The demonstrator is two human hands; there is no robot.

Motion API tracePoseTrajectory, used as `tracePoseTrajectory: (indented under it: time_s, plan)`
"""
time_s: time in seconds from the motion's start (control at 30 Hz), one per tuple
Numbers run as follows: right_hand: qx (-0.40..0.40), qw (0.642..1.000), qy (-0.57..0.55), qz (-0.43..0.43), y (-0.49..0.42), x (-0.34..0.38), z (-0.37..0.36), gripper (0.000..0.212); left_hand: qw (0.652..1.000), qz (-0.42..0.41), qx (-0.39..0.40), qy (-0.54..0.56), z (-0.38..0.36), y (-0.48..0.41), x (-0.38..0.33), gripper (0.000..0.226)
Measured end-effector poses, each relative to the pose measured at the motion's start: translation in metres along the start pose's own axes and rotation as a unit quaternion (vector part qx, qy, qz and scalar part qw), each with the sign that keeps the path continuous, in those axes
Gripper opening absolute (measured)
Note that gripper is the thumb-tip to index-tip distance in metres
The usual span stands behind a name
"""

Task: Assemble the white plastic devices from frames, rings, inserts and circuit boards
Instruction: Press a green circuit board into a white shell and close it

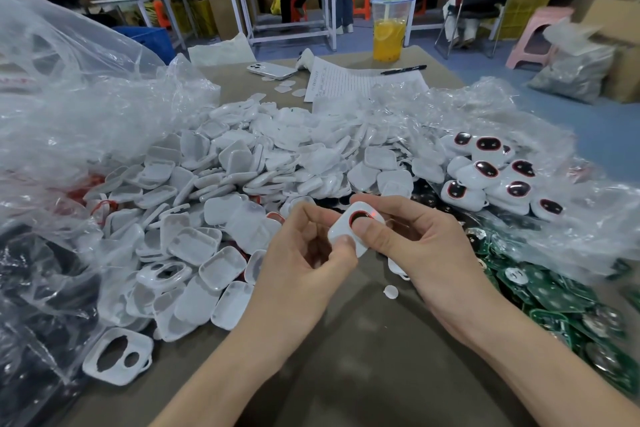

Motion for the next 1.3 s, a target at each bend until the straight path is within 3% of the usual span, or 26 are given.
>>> tracePoseTrajectory:
  time_s: [0.27,0.37,0.47,0.53,0.63,0.73,0.9,1.13,1.23,1.3]
  plan:
    - [0.02,1.0,-0.015,0.017,-0.004,0.001,0.004,0.033,0.999,0.005,-0.026,-0.026,0.001,0.004,-0.001,0.01]
    - [-0.012,0.998,-0.04,0.047,-0.005,0.005,0.013,0.037,0.998,0.013,-0.053,-0.026,-0.001,-0.003,-0.011,0.011]
    - [-0.121,0.987,0.062,0.091,0.0,0.007,0.026,0.026,0.998,0.04,-0.042,0.009,-0.012,-0.032,-0.02,0.013]
    - [-0.175,0.958,0.185,0.13,0.008,0.009,0.029,0.032,0.998,0.064,0.003,0.015,-0.028,-0.058,-0.024,0.017]
    - [-0.193,0.913,0.298,0.201,0.018,0.015,0.027,0.035,0.989,0.11,0.073,0.061,-0.061,-0.092,-0.027,0.018]
    - [-0.195,0.907,0.302,0.219,0.018,0.017,0.03,0.03,0.98,0.135,0.115,0.091,-0.086,-0.118,-0.034,0.023]
    - [-0.212,0.913,0.291,0.193,0.014,0.017,0.037,0.033,0.995,0.08,0.045,0.047,-0.074,-0.114,-0.039,0.016]
    - [-0.139,0.909,0.36,0.155,0.009,0.01,0.029,0.029,0.985,0.001,-0.023,-0.172,-0.003,-0.032,-0.017,0.022]
    - [-0.094,0.877,0.444,0.159,0.011,0.005,0.022,0.029,0.925,-0.038,-0.04,-0.375,0.017,-0.011,-0.008,0.023]
    - [-0.075,0.841,0.512,0.158,0.01,0.002,0.014,0.033,0.871,-0.041,-0.013,-0.489,0.02,-0.006,0.002,0.04]
Point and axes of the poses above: each hand's wrist, its own y-axis away from the middle knuckle, its own z-axis out of the back of the hand, x = y × z, the point moved 3 cm from there along -y, towards the middle knuckle, and after that the axes turned 10 degrees about x, right-handed, at the moved point
